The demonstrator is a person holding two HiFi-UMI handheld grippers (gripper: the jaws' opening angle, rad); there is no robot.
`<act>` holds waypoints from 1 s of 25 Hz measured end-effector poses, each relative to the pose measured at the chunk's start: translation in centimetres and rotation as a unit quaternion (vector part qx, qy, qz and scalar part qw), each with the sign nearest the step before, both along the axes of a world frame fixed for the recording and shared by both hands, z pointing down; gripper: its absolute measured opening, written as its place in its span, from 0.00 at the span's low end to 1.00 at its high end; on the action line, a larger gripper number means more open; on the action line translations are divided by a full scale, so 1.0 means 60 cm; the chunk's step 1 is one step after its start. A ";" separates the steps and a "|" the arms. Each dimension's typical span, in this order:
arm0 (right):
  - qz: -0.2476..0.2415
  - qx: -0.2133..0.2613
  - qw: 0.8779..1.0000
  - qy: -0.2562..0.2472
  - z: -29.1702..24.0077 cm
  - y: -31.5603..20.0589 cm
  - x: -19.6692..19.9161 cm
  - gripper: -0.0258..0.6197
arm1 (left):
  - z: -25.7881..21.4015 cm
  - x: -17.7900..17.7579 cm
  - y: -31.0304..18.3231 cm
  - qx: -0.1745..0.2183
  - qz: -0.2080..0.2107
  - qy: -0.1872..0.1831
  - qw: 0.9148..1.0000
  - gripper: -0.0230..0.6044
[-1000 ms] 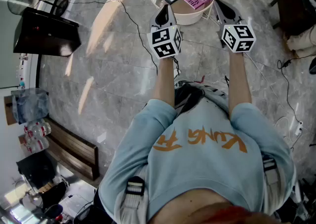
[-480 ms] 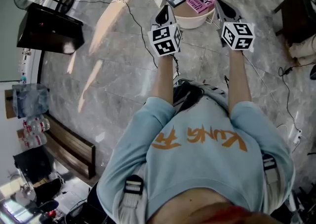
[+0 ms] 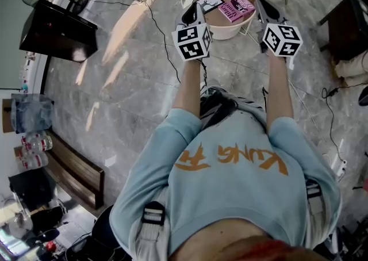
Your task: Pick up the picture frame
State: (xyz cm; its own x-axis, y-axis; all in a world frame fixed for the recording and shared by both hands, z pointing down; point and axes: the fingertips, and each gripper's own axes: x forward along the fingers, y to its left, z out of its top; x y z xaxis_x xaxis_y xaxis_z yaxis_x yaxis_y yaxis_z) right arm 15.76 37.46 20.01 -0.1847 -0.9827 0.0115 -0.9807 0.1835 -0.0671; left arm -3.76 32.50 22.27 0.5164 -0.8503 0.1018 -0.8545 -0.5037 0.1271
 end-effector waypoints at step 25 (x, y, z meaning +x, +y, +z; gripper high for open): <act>-0.029 -0.117 0.990 -0.067 0.208 -0.431 0.033 0.04 | 0.223 0.057 -0.424 -0.154 -0.001 -0.026 0.988 0.07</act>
